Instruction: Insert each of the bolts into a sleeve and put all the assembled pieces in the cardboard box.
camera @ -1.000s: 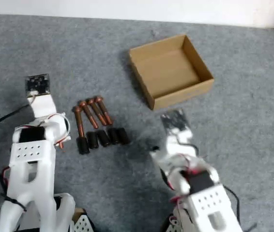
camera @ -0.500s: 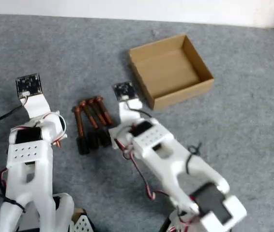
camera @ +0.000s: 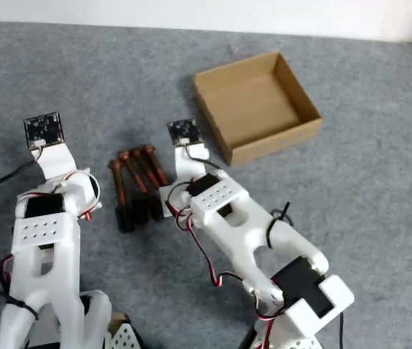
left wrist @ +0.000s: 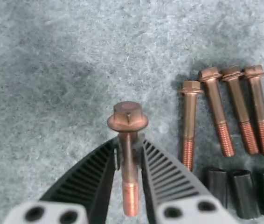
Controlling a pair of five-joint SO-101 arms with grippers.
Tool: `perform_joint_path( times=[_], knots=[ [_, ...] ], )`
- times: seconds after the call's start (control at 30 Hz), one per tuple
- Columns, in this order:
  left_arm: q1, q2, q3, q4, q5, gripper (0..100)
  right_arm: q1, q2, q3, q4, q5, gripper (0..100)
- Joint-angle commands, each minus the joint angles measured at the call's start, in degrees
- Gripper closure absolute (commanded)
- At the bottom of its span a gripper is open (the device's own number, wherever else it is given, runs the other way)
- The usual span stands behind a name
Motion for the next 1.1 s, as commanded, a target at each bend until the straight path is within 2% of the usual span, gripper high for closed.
perform_joint_path(
  times=[0.0, 0.3, 0.47, 0.63, 0.87, 1.07],
  knots=[
    [-0.7, -1.8, -0.6, -1.4, 0.7, 100, 0.1, 0.0, -0.6, -0.8, -1.9, 77.1],
    [-0.7, -1.8, -0.7, -1.4, 0.6, 100, -1.0, 0.0, 0.3, -0.7, -1.9, 77.1],
    [-0.7, -1.8, -0.6, -1.4, 0.5, 100, -0.7, 0.0, -0.1, 5.8, -1.9, 77.1],
    [-0.7, -1.8, -0.6, -1.4, 0.5, 100, -0.6, 0.1, -0.1, 6.0, -1.9, 77.1],
    [-0.7, -1.8, -0.6, -1.5, 0.5, 100, -2.2, 0.1, 0.0, 3.4, -1.8, 77.1],
    [-0.7, -1.9, -0.6, -1.5, 0.5, 100, -2.0, 0.2, 0.2, -0.7, 2.4, 77.1]
  ],
)
